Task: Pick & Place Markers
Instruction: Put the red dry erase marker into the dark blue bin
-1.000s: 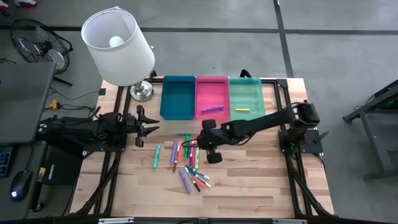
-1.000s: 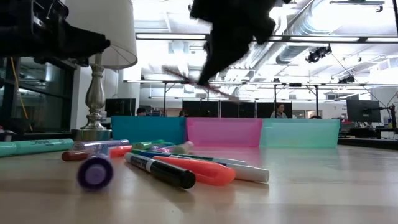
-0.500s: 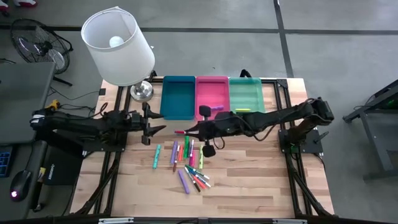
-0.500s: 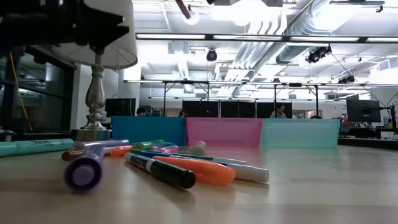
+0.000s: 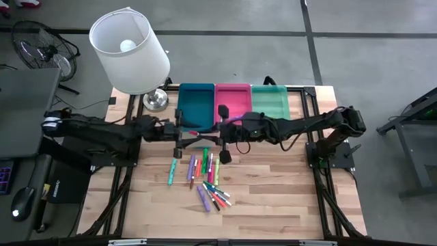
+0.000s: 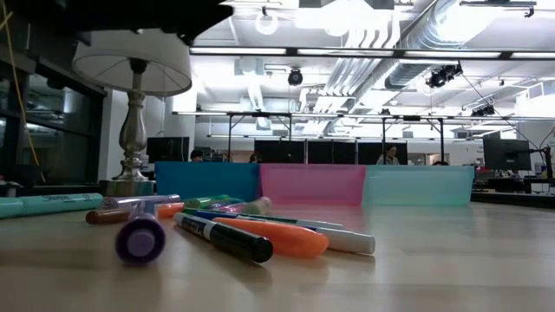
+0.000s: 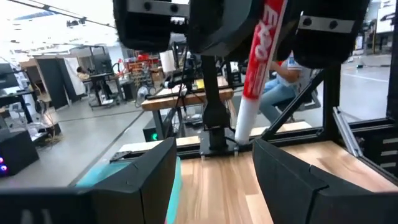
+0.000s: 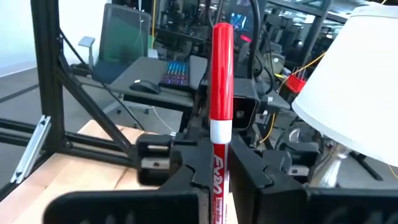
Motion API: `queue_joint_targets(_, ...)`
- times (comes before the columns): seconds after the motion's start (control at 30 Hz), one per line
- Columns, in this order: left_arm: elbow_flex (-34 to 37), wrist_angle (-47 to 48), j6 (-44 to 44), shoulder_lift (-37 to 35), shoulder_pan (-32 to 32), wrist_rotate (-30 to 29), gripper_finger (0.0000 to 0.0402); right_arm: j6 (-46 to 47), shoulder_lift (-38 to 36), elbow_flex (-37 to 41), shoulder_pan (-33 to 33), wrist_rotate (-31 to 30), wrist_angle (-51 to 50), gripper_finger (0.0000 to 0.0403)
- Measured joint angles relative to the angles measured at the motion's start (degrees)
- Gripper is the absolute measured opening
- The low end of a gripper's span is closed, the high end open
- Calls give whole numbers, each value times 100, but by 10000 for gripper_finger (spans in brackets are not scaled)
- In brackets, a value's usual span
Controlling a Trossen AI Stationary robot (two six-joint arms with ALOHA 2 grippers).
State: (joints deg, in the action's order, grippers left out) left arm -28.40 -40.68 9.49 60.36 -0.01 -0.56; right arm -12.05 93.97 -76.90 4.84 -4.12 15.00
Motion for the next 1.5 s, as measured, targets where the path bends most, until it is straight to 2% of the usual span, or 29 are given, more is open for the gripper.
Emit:
queue_joint_targets(0.2,-543,16,77,519,0,1,209,-105,0,2,-9,-209,-165,19)
queue_joint_targets(0.4,-685,20,73,564,0,0,207,-109,2,2,-9,-214,-281,19)
queue_joint_targets(0.47,-685,56,63,566,0,-29,195,-152,2,2,-9,-215,-281,19)
queue_joint_targets(0.57,-685,121,59,566,-2,-20,149,-195,2,2,-11,-250,-274,19)
queue_joint_targets(0.7,-685,306,107,566,-4,-15,44,-219,2,2,-15,-376,-283,19)
queue_joint_targets(0.73,-685,344,198,564,-4,-11,28,-202,2,2,-19,-375,-294,19)
queue_joint_targets(1.27,-685,432,285,562,-4,-175,27,-203,2,4,-89,-267,-373,18)
queue_joint_targets(1.33,-685,431,275,562,-4,-175,27,-199,2,4,-87,-290,-369,36)
queue_joint_targets(1.5,-685,466,268,564,2,-248,27,-231,4,4,-81,-431,-324,126)
